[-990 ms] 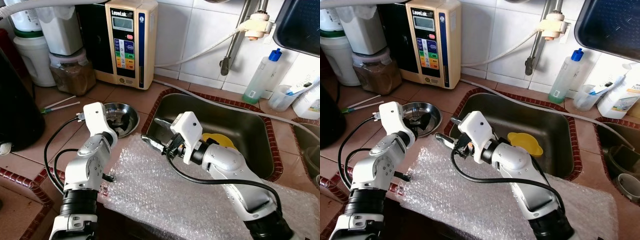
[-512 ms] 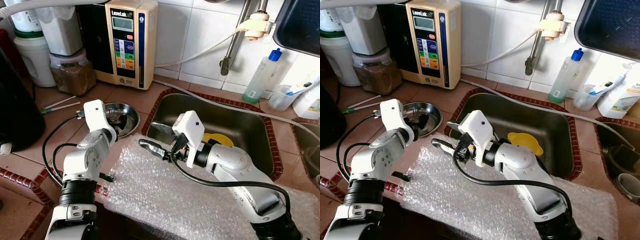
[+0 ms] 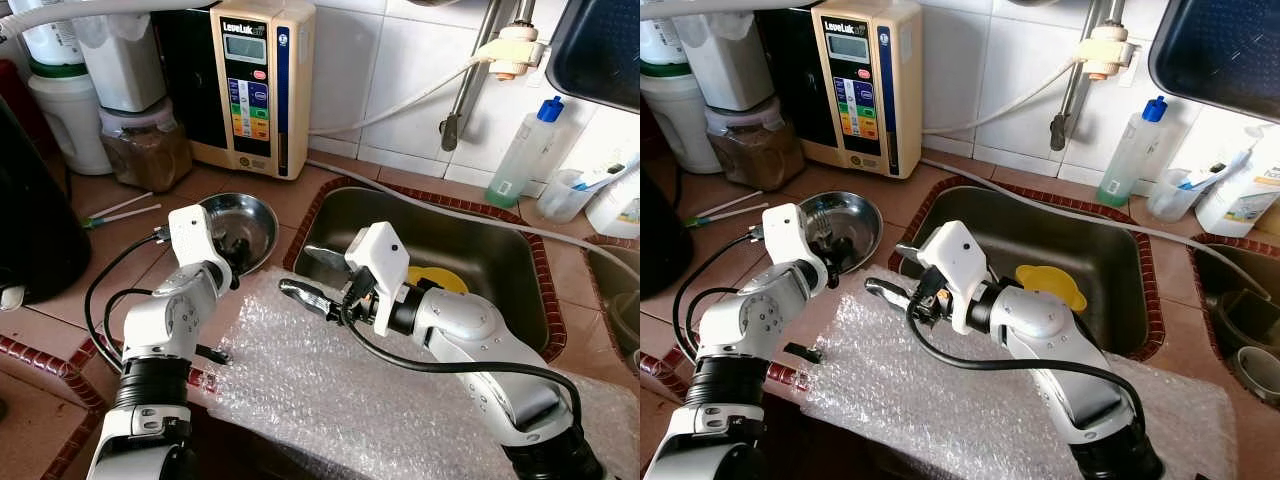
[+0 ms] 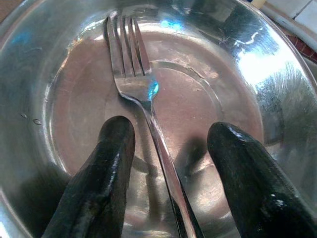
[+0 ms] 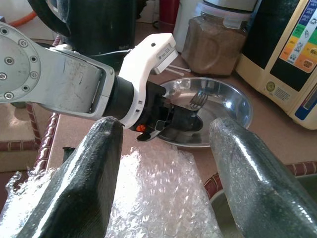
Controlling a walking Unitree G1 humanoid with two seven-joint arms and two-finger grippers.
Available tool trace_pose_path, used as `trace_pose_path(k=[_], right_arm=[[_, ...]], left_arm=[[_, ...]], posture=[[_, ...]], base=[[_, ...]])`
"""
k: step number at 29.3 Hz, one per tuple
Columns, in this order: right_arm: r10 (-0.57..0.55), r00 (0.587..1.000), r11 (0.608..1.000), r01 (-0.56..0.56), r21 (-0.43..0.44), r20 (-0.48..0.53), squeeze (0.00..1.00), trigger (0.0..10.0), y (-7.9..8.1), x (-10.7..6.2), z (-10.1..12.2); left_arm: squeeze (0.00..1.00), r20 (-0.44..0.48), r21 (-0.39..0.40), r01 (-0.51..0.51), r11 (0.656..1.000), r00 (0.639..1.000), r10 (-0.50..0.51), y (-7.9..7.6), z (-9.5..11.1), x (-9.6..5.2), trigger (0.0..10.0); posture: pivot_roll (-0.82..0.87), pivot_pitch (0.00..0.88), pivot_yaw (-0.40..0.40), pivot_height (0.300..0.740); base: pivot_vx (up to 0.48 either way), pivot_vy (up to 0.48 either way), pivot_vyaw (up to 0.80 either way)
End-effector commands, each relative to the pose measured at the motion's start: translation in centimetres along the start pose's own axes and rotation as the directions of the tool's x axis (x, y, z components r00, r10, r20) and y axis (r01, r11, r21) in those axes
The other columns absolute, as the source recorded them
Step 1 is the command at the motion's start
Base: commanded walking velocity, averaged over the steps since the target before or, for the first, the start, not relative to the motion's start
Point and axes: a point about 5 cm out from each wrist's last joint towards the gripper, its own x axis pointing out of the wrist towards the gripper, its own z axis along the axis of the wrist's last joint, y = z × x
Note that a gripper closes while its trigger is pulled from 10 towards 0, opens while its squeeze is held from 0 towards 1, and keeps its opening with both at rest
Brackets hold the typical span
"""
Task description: Kitchen organization
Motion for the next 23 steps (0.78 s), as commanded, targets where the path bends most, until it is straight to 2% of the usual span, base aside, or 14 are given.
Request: trace_pose_path(k=[1,13,16,23], right_arm=[[-0.008,1.000,1.000,0.008,-0.020,0.002,0.00,10.0,-0.3,-0.1,0.4],[-0.023,1.000,0.999,0.023,-0.025,0.000,0.00,10.0,-0.5,0.0,0.2],[-0.017,1.000,1.000,0.018,-0.024,0.002,0.00,10.0,-0.6,0.0,0.3],[-0.017,1.000,1.000,0.017,-0.018,0.004,0.00,10.0,-0.8,-0.1,0.3]], left_arm=[[0.00,-0.041,-0.010,0.006,1.000,0.999,-0.007,0.0,-0.6,0.1,0.0],[0.00,-0.032,-0.004,-0.029,1.000,0.999,0.029,0.8,-0.6,-0.1,0.0],[0.00,-0.009,-0.005,-0.067,0.998,0.998,0.067,1.3,-0.3,-0.2,0.0],[0.00,0.025,-0.001,-0.084,0.996,0.996,0.084,1.5,0.0,-0.2,0.0]], posture=[[0.04,0.000,-0.016,0.740],[0.05,0.000,-0.018,0.740],[0.05,0.000,-0.018,0.740],[0.05,0.000,-0.021,0.740]], base=[[0.000,0.000,0.00],[0.000,0.000,0.00],[0.000,0.000,0.00],[0.000,0.000,0.00]])
